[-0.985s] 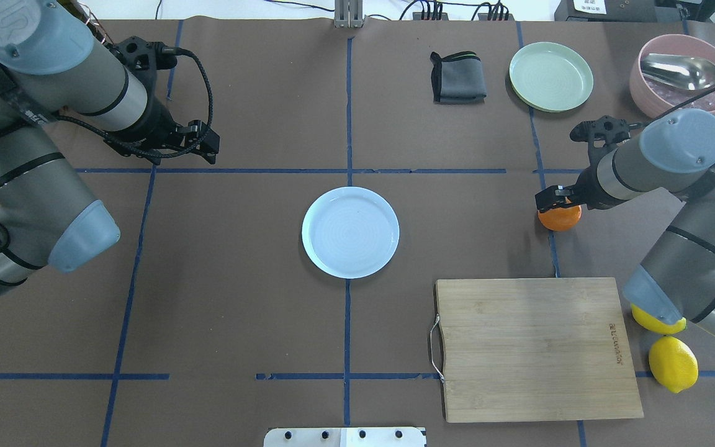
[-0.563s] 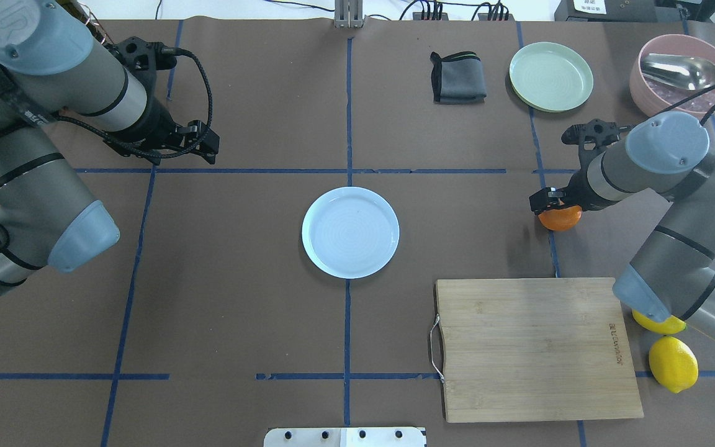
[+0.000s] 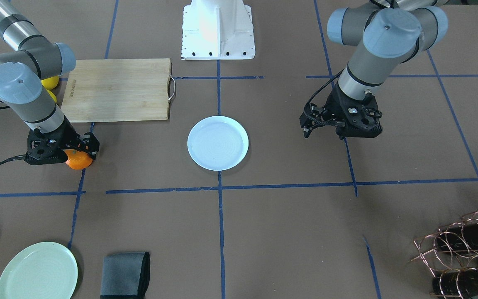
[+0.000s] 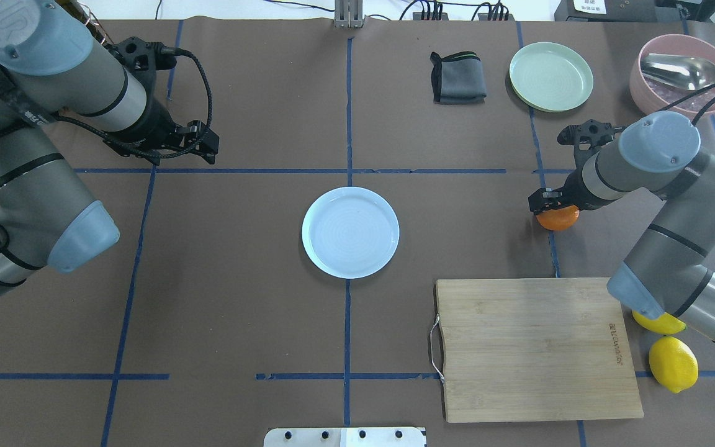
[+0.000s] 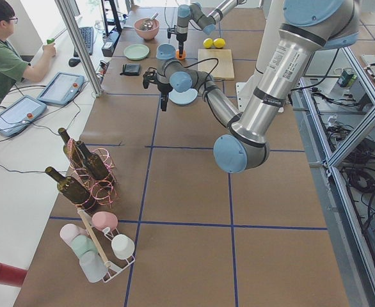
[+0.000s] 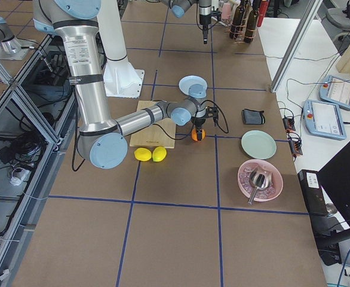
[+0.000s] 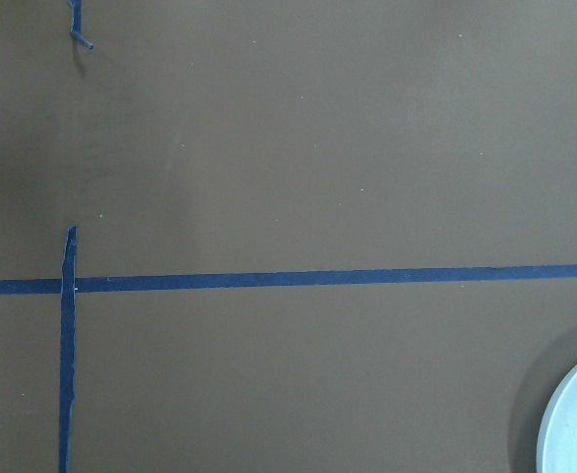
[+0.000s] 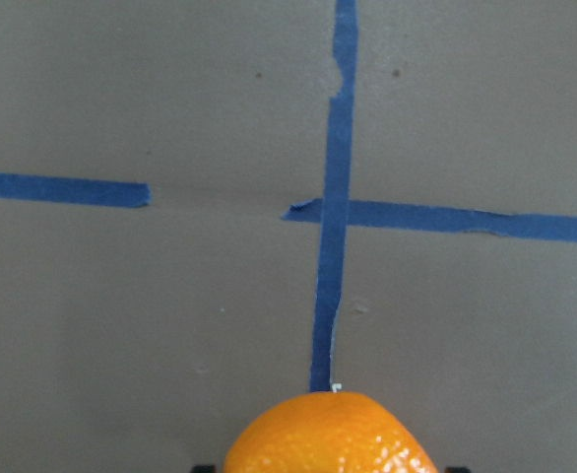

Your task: Pick orange to plate

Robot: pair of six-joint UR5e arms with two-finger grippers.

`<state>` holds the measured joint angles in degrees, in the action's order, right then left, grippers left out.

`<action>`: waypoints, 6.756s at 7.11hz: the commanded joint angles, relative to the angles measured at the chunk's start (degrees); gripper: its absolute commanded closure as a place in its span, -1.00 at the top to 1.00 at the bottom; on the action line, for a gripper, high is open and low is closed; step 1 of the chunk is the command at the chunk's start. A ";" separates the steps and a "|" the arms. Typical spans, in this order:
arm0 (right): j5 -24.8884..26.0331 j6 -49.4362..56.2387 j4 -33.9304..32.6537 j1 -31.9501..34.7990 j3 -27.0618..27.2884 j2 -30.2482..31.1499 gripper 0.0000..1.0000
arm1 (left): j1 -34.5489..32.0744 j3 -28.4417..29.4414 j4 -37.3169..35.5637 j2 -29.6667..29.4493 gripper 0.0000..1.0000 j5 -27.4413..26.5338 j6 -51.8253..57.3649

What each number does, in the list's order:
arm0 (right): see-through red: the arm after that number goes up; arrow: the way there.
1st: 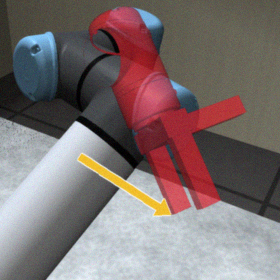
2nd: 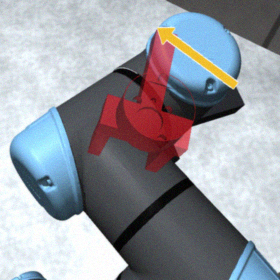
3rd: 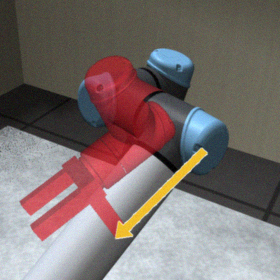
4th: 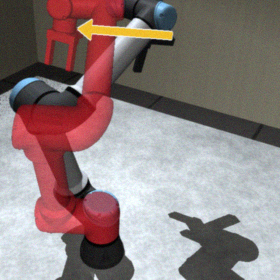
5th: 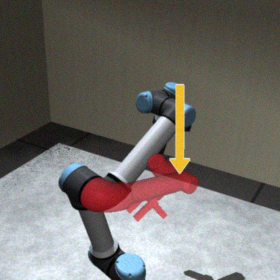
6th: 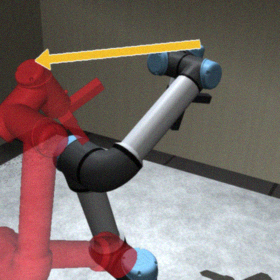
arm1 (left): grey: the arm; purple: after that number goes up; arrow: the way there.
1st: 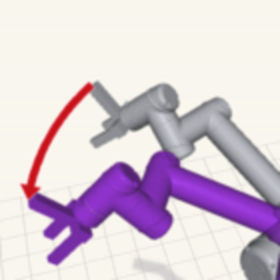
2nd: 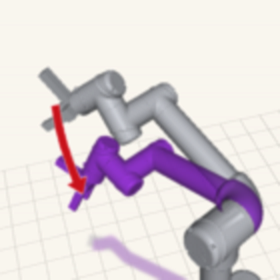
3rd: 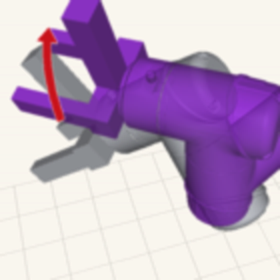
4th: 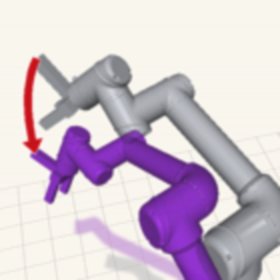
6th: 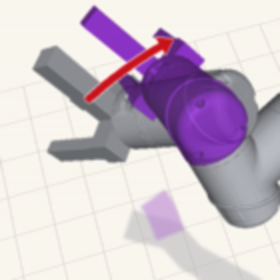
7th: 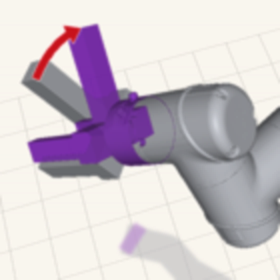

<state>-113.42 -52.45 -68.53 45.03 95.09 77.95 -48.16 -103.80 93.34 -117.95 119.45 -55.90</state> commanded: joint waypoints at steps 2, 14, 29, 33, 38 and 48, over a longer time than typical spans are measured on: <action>-0.22 -0.02 -0.90 0.84 2.89 -1.75 -1.00 | -0.09 0.00 0.00 -0.08 1.00 -0.01 0.00; 11.02 -12.06 -16.37 -16.38 -12.55 -35.14 -1.00 | -10.81 -5.27 -5.36 9.32 1.00 -0.36 23.47; -18.23 33.14 -32.89 22.77 15.83 -5.56 1.00 | -35.13 0.33 -4.84 26.35 1.00 8.34 60.94; -25.08 53.30 -32.37 36.50 1.91 2.91 1.00 | -41.65 7.56 -5.27 28.39 1.00 14.57 62.59; -25.19 53.16 -23.45 41.01 -3.75 9.65 1.00 | -41.66 7.21 -4.74 30.85 1.00 16.25 62.31; -23.25 52.54 -19.36 48.04 -5.71 11.00 1.00 | -41.66 7.29 -4.75 30.59 1.00 16.25 62.05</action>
<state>-136.65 0.11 -87.93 93.07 89.30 89.00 -89.82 -96.51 88.59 -87.32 135.70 6.16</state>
